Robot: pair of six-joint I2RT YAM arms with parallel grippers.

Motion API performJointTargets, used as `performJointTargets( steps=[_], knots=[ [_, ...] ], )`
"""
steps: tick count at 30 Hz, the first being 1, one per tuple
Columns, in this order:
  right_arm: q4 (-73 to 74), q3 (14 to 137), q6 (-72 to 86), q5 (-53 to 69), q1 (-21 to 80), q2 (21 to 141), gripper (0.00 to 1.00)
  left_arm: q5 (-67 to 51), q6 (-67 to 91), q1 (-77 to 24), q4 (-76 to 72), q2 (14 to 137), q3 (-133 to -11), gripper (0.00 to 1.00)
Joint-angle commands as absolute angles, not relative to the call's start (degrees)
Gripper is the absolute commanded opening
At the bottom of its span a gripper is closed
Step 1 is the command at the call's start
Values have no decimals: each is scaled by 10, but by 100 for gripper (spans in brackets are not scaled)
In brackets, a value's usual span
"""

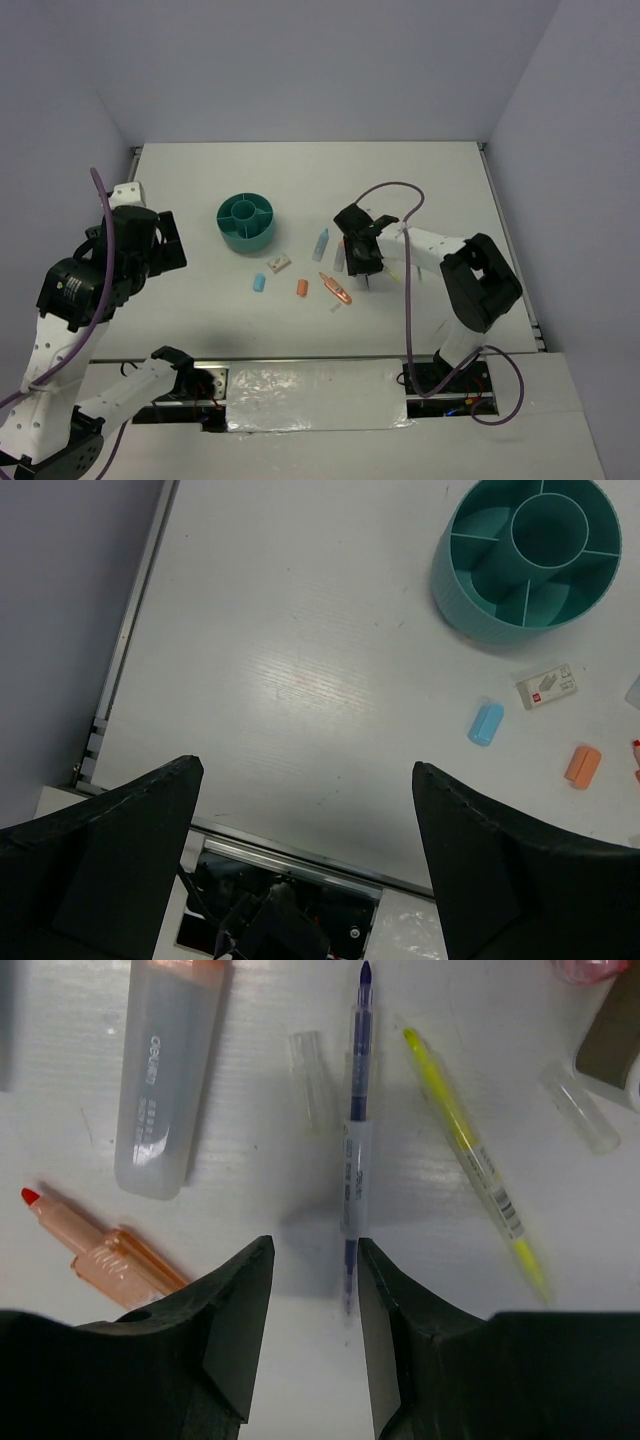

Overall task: Sort the stationery into containers
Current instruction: Pick up the pen from the center of the board.

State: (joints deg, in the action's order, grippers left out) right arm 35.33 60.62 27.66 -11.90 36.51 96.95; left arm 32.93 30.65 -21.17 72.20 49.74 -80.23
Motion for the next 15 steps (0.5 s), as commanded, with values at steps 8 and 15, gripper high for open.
performJointTargets(
  steps=[8,15],
  knots=[
    [282,571,243,-130,337,987,45,322,311,-215,721,502,-795,99],
    [267,561,236,-105,312,994,33,326,309,-215,722,508,-802,99]
  ],
)
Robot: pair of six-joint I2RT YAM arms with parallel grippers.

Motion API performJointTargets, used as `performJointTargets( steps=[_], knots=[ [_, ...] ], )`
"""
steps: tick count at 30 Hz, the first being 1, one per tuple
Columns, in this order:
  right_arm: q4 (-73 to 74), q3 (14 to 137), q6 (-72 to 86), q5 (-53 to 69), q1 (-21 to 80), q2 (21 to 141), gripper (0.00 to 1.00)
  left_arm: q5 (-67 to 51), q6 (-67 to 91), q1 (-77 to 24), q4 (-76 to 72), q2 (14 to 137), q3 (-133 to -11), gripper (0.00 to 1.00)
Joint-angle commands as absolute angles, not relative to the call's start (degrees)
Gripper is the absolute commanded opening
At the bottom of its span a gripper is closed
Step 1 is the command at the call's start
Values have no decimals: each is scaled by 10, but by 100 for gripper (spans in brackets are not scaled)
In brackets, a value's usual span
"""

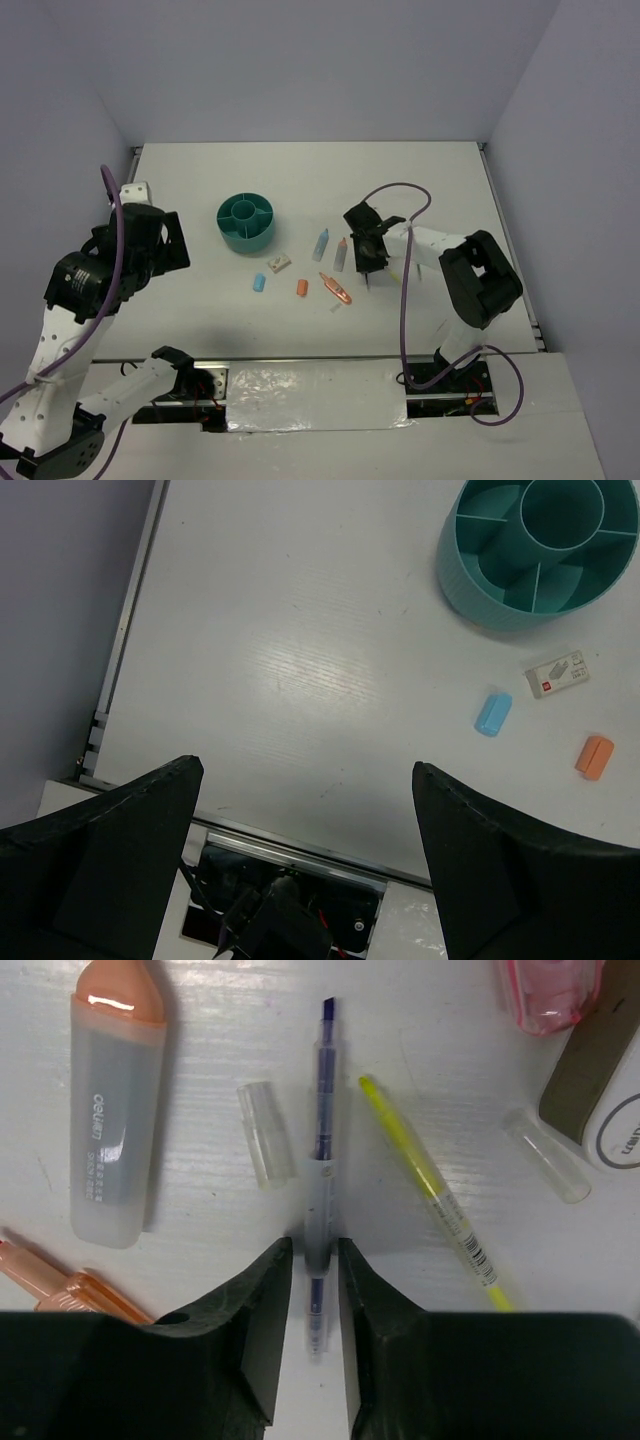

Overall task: Sort the stationery into containers
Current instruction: Pick up the pen from the center of the board, then close the pen cap on the pen.

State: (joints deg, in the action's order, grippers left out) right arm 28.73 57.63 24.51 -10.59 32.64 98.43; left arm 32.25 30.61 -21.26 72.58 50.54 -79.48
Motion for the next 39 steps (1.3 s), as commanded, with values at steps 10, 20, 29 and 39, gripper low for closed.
performJointTargets(
  steps=[10,20,29,39],
  knots=[
    [270,544,229,-111,306,977,15,330,312,-215,723,511,-808,99],
    [353,612,219,-150,307,886,0,330,332,-215,714,540,-831,99],
    [539,746,247,-182,303,764,0,274,517,-324,646,722,-868,98],
    [654,748,271,-192,272,587,0,255,636,-504,532,1054,-1046,77]
  ],
)
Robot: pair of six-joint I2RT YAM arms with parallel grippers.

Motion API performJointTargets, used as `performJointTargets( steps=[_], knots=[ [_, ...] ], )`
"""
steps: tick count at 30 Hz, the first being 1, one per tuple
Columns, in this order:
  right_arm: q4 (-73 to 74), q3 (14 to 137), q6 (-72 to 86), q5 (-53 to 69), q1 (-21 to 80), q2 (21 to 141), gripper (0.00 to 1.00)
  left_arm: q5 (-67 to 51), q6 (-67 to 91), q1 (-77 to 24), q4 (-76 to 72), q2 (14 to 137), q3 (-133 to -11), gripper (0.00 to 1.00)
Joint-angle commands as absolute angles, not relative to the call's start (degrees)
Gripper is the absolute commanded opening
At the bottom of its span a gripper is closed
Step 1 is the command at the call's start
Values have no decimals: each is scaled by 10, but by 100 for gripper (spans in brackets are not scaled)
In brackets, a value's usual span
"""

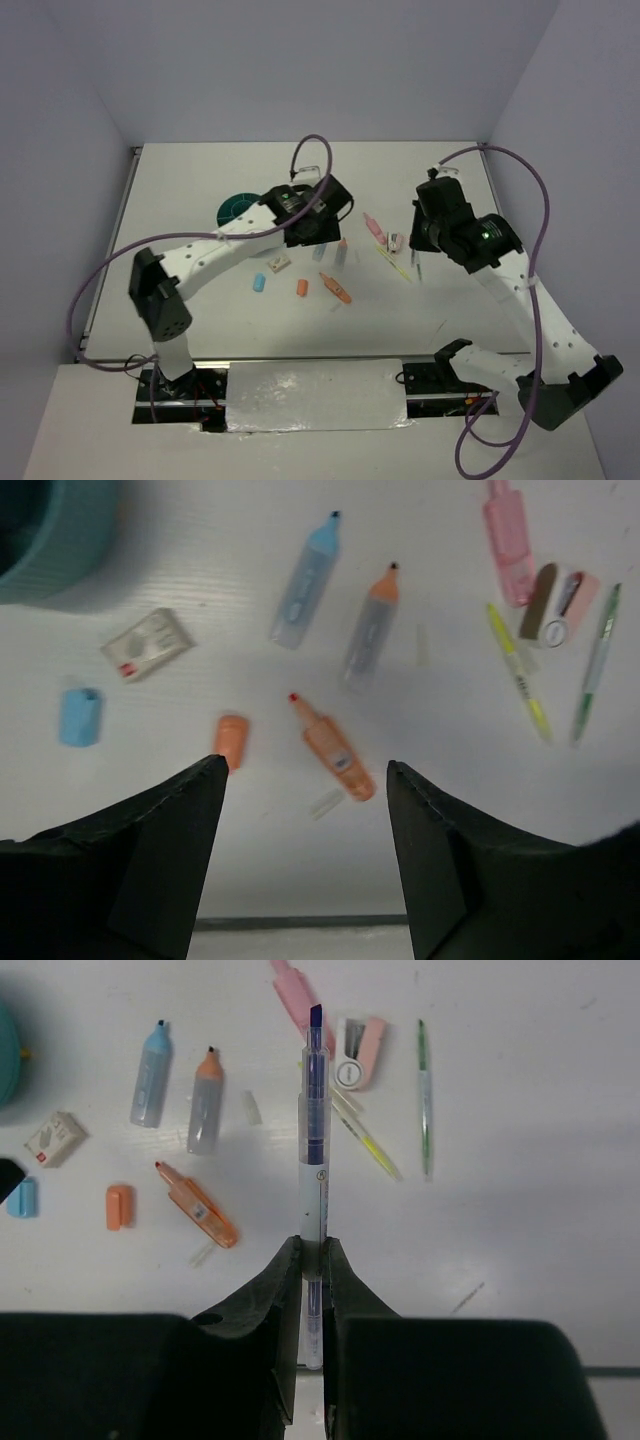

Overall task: Sort the stationery into containers
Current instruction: Close the pen cap on the pen.

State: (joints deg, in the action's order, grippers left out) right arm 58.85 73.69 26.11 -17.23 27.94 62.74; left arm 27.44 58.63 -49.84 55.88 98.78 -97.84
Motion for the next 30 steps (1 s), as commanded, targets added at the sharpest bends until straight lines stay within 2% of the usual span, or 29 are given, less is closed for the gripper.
performJointTargets(
  steps=[1,5,9,11,17,30],
  knots=[
    [662,751,270,-194,270,580,0,258,641,-509,535,1076,-1064,76],
    [688,752,264,-195,267,551,0,256,646,-525,534,1171,-1159,68],
    [688,734,267,-180,266,525,0,249,655,-533,535,1254,-1211,59],
    [681,717,266,-162,266,513,0,235,664,-535,535,1275,-1230,58],
    [668,693,244,-149,265,505,0,226,671,-547,549,1359,-1288,57],
    [657,707,183,-112,265,523,0,241,659,-544,553,1421,-1316,57]
  ],
)
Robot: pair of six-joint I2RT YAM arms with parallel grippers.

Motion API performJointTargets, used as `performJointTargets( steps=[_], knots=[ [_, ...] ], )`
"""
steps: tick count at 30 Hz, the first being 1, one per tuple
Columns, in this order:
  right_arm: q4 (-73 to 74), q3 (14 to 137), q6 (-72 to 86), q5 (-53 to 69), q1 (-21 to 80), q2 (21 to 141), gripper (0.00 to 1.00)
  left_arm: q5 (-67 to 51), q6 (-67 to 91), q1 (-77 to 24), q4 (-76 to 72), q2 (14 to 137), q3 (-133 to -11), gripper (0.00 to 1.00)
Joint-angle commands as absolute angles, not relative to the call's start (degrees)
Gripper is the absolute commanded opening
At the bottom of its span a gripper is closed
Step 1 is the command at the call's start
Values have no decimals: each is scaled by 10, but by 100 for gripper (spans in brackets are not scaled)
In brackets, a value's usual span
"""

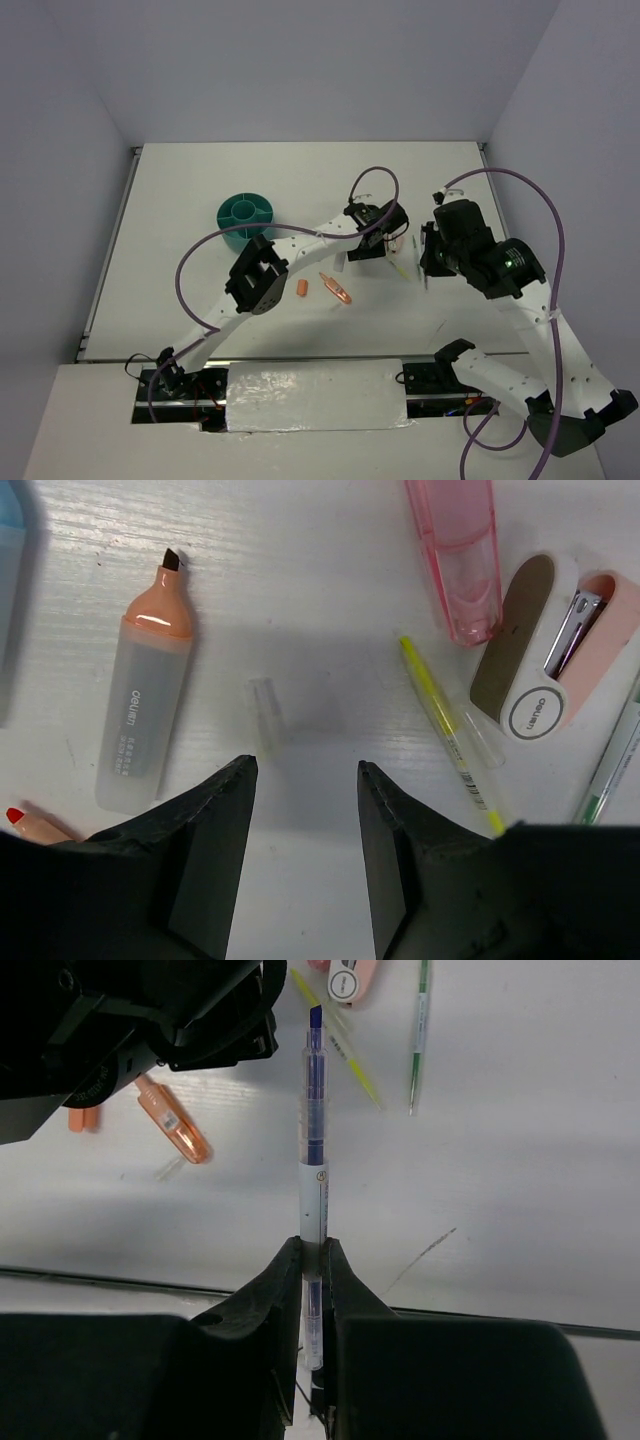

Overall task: Sort the stationery into containers
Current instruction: Close the pen cap on the pen.

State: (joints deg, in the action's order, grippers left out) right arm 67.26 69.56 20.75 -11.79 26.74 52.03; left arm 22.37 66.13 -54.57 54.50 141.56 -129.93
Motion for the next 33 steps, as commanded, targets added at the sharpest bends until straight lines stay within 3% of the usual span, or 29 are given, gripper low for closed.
performJointTargets(
  steps=[1,10,23,29,33],
  knots=[
    [655,706,178,-110,265,525,0,244,663,-543,557,1423,-1315,57],
    [642,701,171,-88,265,535,0,241,657,-519,548,1426,-1301,57],
    [639,705,169,-78,265,546,0,210,654,-517,532,1446,-1296,47],
    [638,704,168,-76,265,548,0,200,657,-524,541,1462,-1296,35],
    [637,706,169,-71,265,549,0,196,661,-533,551,1460,-1289,32]
  ],
)
